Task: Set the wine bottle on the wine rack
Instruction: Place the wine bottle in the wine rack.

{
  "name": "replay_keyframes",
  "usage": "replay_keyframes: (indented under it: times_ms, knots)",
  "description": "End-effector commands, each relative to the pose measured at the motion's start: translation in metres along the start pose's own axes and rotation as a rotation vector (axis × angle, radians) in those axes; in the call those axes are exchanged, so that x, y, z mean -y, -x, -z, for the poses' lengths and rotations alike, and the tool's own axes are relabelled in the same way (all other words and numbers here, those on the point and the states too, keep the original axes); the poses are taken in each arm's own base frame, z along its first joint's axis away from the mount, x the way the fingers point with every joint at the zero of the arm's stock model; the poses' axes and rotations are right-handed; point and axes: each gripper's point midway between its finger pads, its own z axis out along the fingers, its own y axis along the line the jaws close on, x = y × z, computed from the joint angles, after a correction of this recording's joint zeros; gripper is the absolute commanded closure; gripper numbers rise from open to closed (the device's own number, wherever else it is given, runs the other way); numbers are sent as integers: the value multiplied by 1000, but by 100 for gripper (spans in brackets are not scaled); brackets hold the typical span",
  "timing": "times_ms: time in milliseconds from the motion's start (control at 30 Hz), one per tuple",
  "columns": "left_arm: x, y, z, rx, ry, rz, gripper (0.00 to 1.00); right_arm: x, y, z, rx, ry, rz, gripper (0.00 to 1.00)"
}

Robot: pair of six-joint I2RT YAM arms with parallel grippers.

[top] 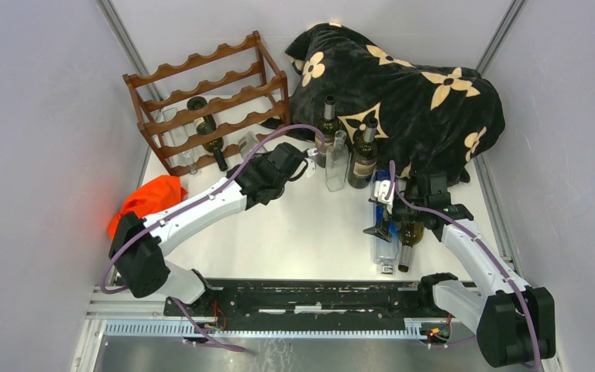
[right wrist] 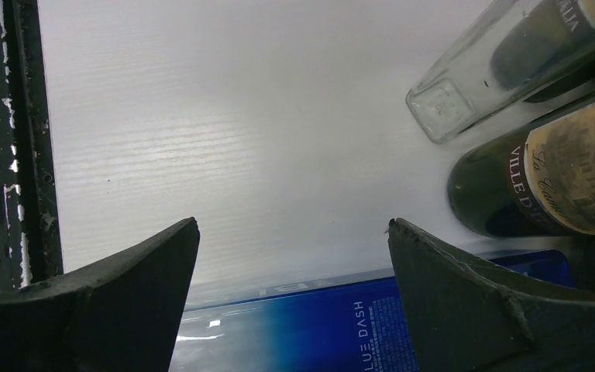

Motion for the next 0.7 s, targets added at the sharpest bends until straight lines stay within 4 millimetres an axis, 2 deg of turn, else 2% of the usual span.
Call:
replay_keyframes:
  times_ms: [0,300,667]
  knots:
    - [-57,-4,9,-26,217,88,98,9,15,3,33,-7,49,2]
    - [-64,-14,-7,-64,246,95,98,7,16,3,35,-1,49,2]
    - [-42,-22,-31,-82,273,72,98,6,17,4,31,12,52,2]
